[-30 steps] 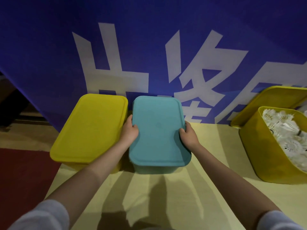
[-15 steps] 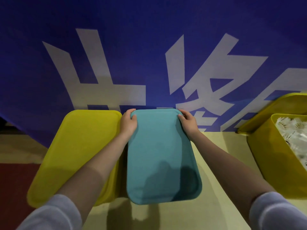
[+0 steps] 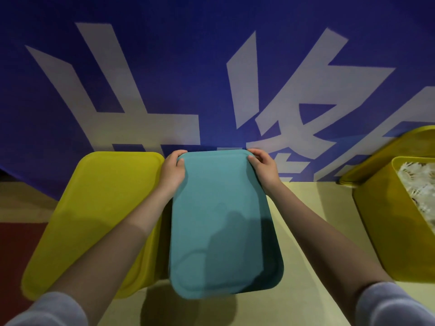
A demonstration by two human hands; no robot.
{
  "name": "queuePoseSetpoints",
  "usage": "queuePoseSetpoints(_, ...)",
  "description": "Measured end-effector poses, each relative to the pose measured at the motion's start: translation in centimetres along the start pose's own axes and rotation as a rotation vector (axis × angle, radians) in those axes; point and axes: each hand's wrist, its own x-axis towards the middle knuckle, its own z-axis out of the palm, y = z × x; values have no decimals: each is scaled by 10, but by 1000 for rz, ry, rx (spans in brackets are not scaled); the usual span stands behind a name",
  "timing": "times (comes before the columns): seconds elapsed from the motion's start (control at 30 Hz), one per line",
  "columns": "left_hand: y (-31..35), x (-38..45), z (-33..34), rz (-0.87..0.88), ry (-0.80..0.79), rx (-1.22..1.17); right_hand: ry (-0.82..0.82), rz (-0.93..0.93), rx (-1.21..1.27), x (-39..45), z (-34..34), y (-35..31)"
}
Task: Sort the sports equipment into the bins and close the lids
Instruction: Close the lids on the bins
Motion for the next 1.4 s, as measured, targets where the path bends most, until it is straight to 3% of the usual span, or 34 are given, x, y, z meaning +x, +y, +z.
queuePoseSetpoints(0.23, 13, -13, -6, -42, -3, -91, -22, -3, 15, -4, -4, -5)
queuePoseSetpoints(0.53, 8, -26, -3, 37, -91, -69, -37, -74, -69, -18, -11, 4)
queuePoseSetpoints(1.1, 10, -24, -7, 130, -115, 16, -30, -172, -163, -11, -11, -2)
queuePoseSetpoints(1.4, 9, -25, -8, 94, -101, 3, -21, -147, -212, -10, -6, -3)
